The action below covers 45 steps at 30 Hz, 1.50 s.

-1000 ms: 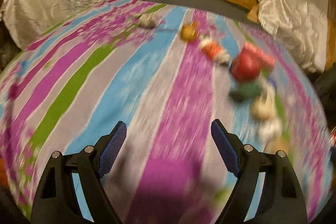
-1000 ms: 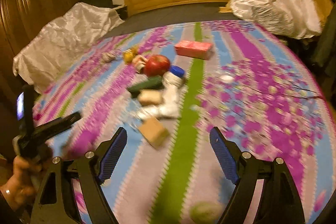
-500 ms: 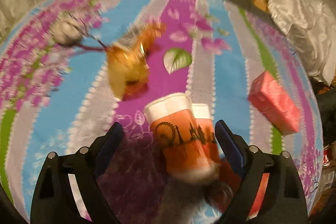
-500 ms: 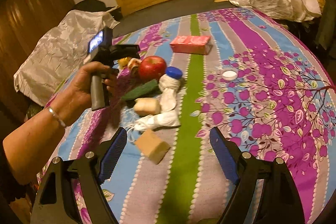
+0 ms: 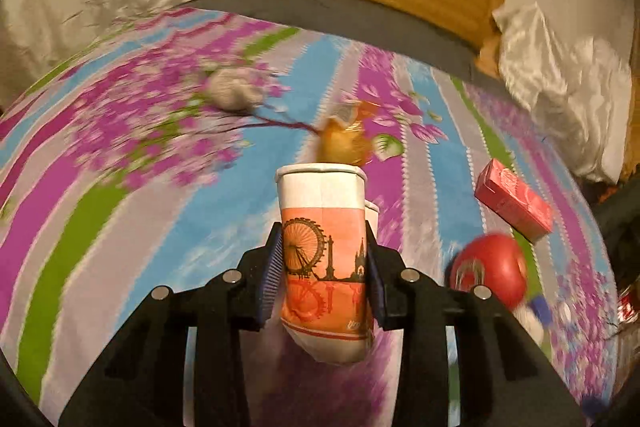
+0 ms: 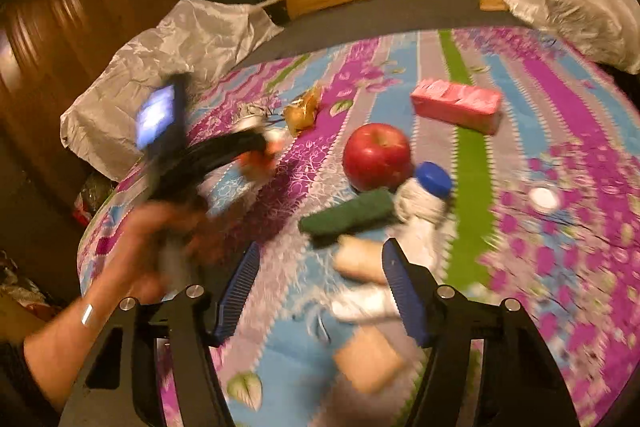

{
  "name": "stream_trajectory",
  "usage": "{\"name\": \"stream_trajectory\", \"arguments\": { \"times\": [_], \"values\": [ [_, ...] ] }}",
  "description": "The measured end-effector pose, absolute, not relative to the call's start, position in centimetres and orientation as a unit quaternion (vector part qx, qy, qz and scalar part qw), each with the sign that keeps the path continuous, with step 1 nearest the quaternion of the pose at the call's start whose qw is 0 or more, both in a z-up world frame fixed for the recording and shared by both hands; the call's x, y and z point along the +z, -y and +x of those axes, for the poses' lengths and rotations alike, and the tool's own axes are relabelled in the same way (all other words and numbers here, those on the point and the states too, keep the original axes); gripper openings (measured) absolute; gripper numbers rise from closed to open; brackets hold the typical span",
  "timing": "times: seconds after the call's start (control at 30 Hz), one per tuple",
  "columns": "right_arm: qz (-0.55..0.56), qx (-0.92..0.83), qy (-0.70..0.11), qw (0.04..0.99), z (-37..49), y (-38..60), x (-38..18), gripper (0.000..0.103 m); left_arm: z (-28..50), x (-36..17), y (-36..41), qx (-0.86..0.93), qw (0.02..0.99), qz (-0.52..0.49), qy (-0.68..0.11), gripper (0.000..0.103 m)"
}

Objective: Collect trash
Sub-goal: 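Grasp the orange printed paper cup with left tool while right tool grasps green scrubber, then carry the paper cup and green scrubber over the green bin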

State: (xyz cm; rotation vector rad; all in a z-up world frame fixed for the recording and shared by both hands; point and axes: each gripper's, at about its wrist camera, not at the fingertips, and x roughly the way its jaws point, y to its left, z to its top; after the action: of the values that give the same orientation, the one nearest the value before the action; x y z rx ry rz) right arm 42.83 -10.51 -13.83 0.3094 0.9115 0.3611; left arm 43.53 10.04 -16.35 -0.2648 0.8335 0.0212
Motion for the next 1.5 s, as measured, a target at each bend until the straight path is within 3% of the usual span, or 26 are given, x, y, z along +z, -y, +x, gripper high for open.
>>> {"name": "stream_trajectory", "arguments": {
  "times": [0.27, 0.33, 0.37, 0.4, 0.47, 1.0, 1.5],
  "values": [
    [0.195, 0.105, -0.547, 0.807, 51.7, 8.8, -20.4, 0.063, 37.3, -16.4, -13.9, 0.034, 0.900, -0.153, -0.407, 0.035],
    [0.217, 0.099, -0.557, 0.795, 52.5, 8.7, -21.6, 0.042, 36.8, -16.1, -13.6, 0.035, 0.904, -0.141, -0.403, 0.035],
    [0.221, 0.108, -0.548, 0.799, 52.5, 8.5, -21.5, 0.025, 36.5, -15.9, -13.4, 0.034, 0.906, -0.137, -0.400, 0.036],
    [0.222, 0.115, -0.544, 0.801, 52.3, 8.4, -21.3, 0.018, 36.2, -15.6, -13.2, 0.032, 0.908, -0.132, -0.396, 0.036],
    [0.228, 0.138, -0.525, 0.808, 51.1, 8.3, -20.0, 0.016, 35.8, -15.1, -12.8, 0.030, 0.913, -0.120, -0.389, 0.036],
    [0.189, 0.169, -0.364, 0.896, 32.4, 14.3, -2.7, 0.012, 28.5, -7.3, -3.3, -0.044, 0.939, -0.032, -0.338, 0.036],
    [0.158, 0.054, -0.294, 0.941, 15.7, 24.0, 5.0, 0.012, 20.2, -2.3, 10.5, -0.171, 0.936, 0.053, -0.305, 0.037]
  ]
}}
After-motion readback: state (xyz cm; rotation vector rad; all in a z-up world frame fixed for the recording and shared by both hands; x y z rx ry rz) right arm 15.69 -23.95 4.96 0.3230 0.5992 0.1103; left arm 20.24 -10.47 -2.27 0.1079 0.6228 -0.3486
